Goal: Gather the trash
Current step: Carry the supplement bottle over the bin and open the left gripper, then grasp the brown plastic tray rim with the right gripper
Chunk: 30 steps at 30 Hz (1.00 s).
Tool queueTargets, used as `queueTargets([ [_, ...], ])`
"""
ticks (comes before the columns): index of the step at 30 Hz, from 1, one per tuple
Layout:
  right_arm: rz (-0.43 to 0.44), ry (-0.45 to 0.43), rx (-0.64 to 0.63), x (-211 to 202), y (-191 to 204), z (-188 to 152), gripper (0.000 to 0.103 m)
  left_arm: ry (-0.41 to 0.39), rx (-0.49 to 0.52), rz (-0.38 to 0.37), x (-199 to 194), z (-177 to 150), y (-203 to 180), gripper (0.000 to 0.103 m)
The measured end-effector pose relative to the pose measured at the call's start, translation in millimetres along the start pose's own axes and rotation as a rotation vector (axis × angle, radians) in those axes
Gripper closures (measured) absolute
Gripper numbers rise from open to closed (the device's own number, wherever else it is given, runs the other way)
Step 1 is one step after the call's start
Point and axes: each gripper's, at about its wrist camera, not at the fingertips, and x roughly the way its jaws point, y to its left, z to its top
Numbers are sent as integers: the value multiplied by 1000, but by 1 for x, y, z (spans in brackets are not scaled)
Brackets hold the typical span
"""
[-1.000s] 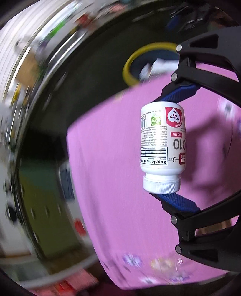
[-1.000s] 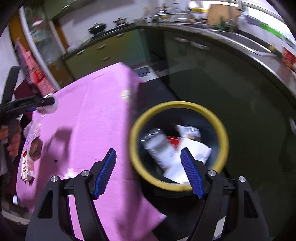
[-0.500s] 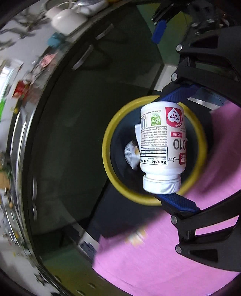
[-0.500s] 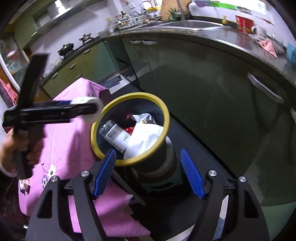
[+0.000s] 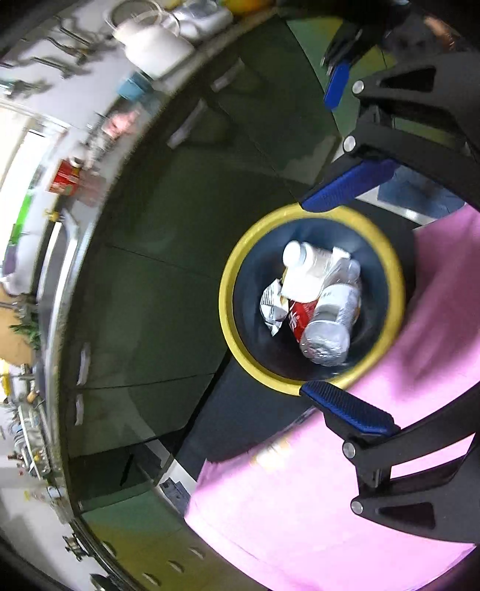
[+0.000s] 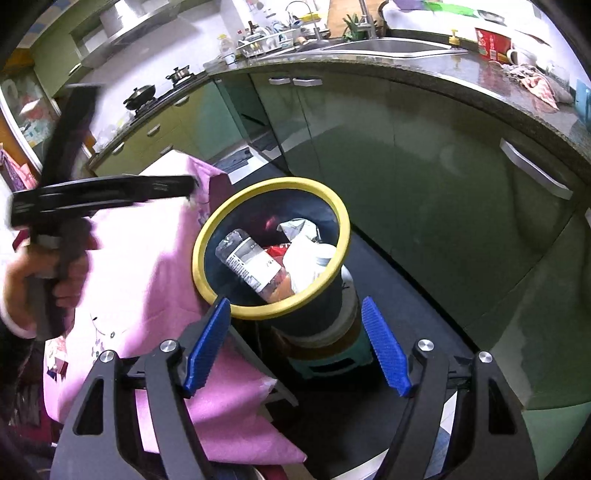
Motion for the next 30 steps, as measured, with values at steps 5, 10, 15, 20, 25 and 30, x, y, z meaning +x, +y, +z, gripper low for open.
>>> queueTargets([
  [5, 21, 19, -37, 4, 20, -2, 29, -109, -50, -9, -82, -40, 23, 10],
  [10, 90, 56, -160, 17, 74, 2, 29, -261, -129, 74, -177, -109, 62, 7],
  [15, 221, 121, -340, 49, 165, 9, 29, -364, -238, 330, -248, -187, 107, 7],
  [20, 347, 205, -525, 84, 273, 6, 29, -361, -446, 455, -289, -261, 157, 7],
  [25, 448, 283, -642, 111, 371, -4, 40, -358, -561, 492, -303, -307, 189, 7],
  [30, 439, 368, -698, 146, 440, -14, 55, -371, -599, 470, -309, -332, 204, 7],
])
